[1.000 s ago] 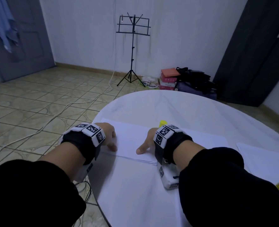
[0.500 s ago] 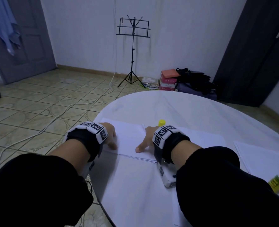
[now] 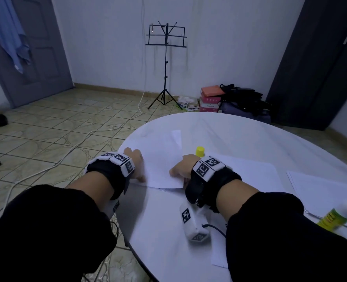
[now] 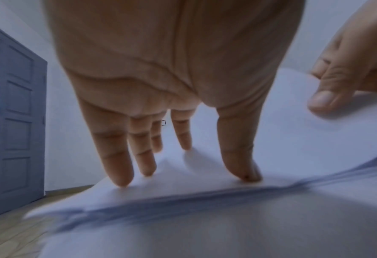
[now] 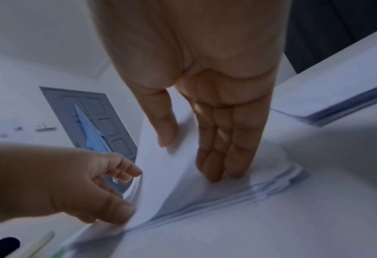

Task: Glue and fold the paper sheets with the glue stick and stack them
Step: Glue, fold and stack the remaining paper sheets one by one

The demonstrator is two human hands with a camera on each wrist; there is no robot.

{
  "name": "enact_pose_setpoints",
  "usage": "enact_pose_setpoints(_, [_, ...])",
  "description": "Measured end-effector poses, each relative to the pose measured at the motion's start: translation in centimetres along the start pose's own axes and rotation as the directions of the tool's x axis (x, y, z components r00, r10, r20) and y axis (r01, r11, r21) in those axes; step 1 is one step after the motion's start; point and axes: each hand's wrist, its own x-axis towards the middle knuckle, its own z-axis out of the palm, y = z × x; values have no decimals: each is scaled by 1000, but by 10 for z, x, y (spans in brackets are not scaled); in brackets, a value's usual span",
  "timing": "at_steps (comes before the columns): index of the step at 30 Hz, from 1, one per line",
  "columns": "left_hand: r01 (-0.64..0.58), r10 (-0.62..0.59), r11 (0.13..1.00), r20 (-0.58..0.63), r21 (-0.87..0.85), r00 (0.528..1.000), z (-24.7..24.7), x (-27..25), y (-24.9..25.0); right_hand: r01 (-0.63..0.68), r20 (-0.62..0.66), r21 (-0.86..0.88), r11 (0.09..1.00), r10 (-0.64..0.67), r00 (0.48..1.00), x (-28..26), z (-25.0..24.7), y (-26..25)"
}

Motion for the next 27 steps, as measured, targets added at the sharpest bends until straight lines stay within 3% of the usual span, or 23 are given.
enact_pose_setpoints(3, [86,-96,986,-64,-142,993,2,-5,-6,65,12,49,997,-65,998,-9,1,-2])
enact_pose_setpoints(7, [147,-181,884,-33,-445,983,-1,-15,-18,118,18,153,981,-122,992,-22,11,-2])
enact_pose_setpoints(9, [135,-164,848,-12,-512,986,-7,-21,-24,136,5,175,975,-139,990,-29,10,1])
enact_pose_setpoints(12, [59,-127,826,-82,-561,988,-16,-24,-38,112,-32,274,955,-107,994,-34,4,11])
enact_pose_setpoints(16, [-7,-110,684,-113,-730,987,-20,-27,-46,-9,43,614,789,-22,999,-40,-3,22])
enact_pose_setpoints(20, [-78,-147,566,-194,-820,970,-22,-35,-44,-45,66,747,663,-6,998,-48,-4,26])
enact_pose_setpoints(25, [-110,-192,575,-265,-810,945,-26,-43,-40,-32,64,774,632,-28,998,-52,7,30])
enact_pose_setpoints(27, [-101,-174,619,-261,-778,950,-27,-44,-39,-16,33,742,671,-13,999,-48,12,29])
